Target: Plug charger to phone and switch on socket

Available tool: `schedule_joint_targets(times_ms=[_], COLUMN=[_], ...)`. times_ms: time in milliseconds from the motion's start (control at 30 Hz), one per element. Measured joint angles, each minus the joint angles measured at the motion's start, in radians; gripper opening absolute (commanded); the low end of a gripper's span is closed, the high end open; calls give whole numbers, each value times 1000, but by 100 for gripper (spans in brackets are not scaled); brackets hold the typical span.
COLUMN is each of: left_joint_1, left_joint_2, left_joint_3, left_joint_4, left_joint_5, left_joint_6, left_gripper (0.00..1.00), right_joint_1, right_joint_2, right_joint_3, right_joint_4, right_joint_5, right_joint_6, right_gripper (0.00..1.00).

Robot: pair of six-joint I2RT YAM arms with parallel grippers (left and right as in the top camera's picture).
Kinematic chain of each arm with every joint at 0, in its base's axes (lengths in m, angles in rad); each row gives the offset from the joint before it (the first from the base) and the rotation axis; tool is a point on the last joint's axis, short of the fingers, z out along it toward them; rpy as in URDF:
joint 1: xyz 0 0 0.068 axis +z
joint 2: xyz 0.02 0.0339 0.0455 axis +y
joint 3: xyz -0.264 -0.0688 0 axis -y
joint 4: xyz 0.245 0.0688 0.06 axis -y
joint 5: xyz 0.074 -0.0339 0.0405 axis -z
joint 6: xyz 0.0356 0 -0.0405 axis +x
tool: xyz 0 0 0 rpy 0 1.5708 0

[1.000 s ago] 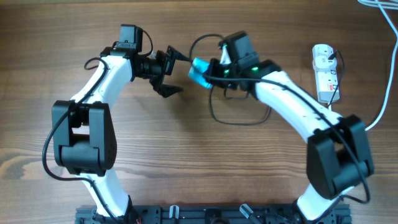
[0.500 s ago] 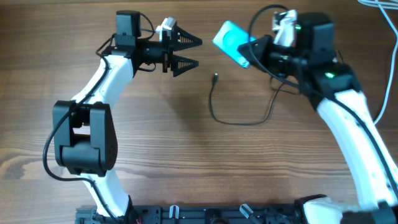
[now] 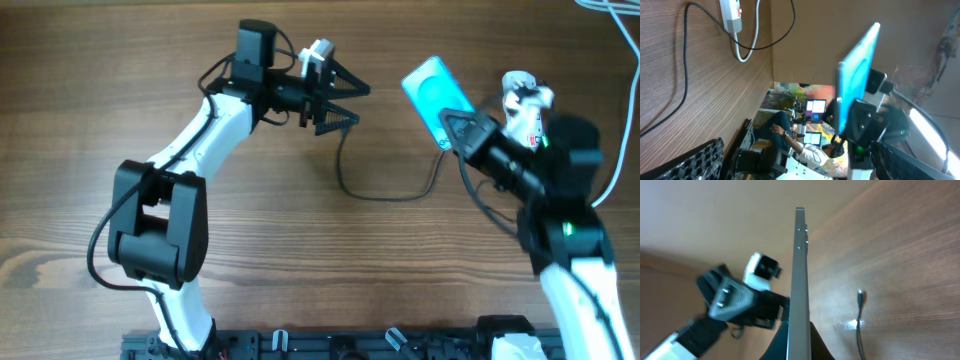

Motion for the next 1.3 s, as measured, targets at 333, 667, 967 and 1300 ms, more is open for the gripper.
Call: schedule_joint_targets(times_ms=[333, 667, 967, 1300], left_joint_1=[-9, -3, -3, -3], left_joint_2=[0, 0, -4, -4], left_joint_3=[0, -6, -2, -2], left_joint_4=[0, 261, 351, 367], left_joint_5=[-148, -299, -286, -244], left_joint_6=[-45, -238, -351, -446], left_gripper=[100, 100, 100, 93], right_joint_1=[75, 303, 310, 309], right_joint_2=[80, 385, 466, 466], right_joint_3=[-231, -202, -207, -206], right_joint_4=[532, 953, 951, 992], right_joint_5=[65, 332, 394, 378], right_joint_6=[422, 692, 791, 810], right_gripper=[4, 5, 4, 4])
